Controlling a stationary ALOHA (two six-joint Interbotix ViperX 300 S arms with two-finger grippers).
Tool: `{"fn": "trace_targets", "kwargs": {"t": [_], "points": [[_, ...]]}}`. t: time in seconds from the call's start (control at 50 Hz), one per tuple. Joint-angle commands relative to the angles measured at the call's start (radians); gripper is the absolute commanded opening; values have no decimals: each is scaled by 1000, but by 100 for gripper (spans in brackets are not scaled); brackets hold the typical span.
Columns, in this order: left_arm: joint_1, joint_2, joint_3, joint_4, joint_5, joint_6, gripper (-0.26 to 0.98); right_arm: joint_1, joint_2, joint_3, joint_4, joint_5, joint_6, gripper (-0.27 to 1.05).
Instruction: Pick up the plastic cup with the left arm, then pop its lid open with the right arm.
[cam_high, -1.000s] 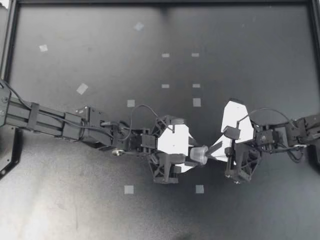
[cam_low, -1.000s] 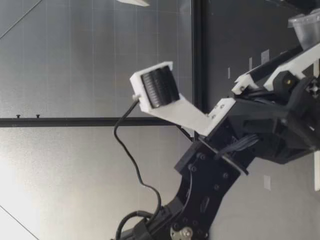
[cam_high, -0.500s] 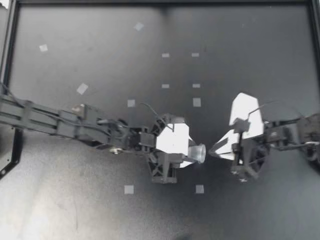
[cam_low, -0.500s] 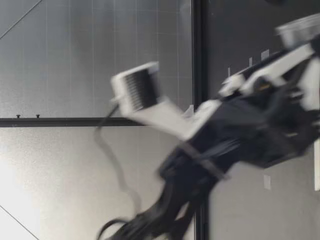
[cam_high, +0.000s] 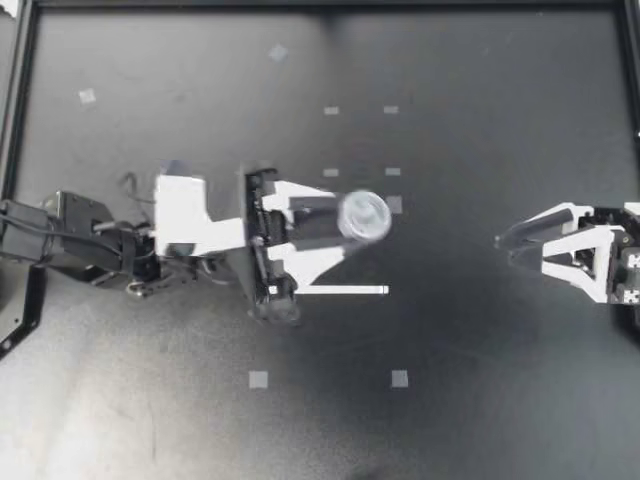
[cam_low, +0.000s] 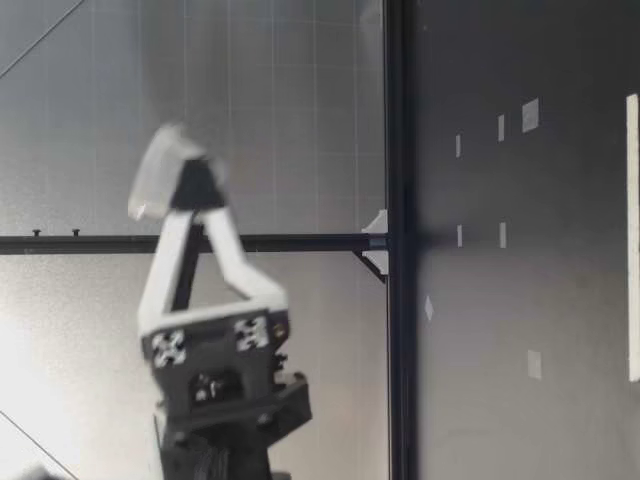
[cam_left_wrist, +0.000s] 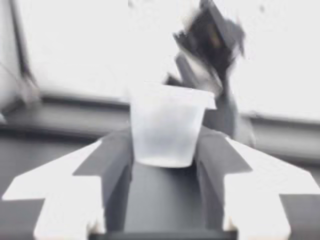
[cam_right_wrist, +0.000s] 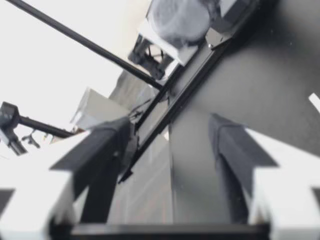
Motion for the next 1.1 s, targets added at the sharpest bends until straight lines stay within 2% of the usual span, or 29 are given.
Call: {"fn": "trace_targets", "kwargs": {"t": [0.0,0.14,0.3,0.4,0.52,0.86,1.08], "points": [[2,-6,-3,-3,-91,-9,13,2,51,-46,17,-58,2,62],[2,0,-21,0,-71,-3,13,2,219,-112,61,-218,12,62],[2,-2,-35,2,-21,6,13,0,423,-173,58,-420,129,62],[2,-5,-34,8,-9,6,13,-2,497,-179,58,-531,176,62],[2,-5,-35,18,-8,6,13,-2,560,-224,57,-545,204,62],[0,-3,-32,23,-8,6,13,-38,566,-293,-15,-543,201,62],[2,-3,-35,25,-2,6,13,-97,485,-330,-137,-545,187,61]]}}
